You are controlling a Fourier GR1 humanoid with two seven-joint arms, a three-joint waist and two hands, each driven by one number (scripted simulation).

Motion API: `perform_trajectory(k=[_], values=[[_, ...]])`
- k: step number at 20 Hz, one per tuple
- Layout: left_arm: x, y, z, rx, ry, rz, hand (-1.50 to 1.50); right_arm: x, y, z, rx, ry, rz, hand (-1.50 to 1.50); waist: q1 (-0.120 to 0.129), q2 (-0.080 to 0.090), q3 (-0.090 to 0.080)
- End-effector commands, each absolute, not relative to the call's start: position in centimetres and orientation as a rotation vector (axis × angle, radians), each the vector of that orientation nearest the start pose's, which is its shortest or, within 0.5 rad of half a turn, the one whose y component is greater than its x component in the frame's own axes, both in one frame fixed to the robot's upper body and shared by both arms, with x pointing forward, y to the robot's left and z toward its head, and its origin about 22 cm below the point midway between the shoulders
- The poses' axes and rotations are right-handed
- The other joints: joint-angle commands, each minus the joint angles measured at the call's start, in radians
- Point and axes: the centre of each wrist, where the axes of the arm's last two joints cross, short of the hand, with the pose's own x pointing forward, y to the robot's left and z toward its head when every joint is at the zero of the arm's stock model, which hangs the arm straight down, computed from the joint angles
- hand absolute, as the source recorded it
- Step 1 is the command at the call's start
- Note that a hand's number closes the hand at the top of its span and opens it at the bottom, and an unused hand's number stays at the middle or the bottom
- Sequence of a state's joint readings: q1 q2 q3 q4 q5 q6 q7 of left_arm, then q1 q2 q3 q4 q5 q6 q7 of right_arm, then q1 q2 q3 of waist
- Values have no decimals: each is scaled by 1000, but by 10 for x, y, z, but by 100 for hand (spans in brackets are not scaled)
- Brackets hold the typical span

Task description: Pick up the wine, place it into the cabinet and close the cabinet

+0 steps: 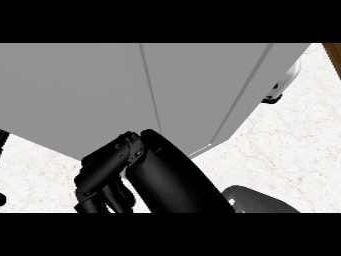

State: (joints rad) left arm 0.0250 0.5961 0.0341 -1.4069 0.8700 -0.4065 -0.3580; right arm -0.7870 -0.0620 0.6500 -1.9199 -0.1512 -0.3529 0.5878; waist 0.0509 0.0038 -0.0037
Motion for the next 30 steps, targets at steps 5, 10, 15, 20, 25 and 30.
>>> perform_trajectory(k=[5,10,15,20,25,30], values=[[232,393,8,-416,-1847,128,-150,254,15,246,559,-1762,565,150,-31,-2,2],[231,417,26,-384,-1834,143,-150,294,3,223,575,-1716,496,150,-35,-1,3],[226,408,32,-372,-1855,125,-150,330,-14,206,504,-1691,459,150,-37,-3,4],[236,404,20,-407,-1861,146,-150,346,-28,172,479,-1696,480,150,-45,-1,3],[250,412,46,-379,-1858,152,-150,367,-46,182,438,-1709,484,150,-45,1,4],[232,403,32,-411,-1851,115,-150,381,-58,171,376,-1721,486,150,-29,3,3]])
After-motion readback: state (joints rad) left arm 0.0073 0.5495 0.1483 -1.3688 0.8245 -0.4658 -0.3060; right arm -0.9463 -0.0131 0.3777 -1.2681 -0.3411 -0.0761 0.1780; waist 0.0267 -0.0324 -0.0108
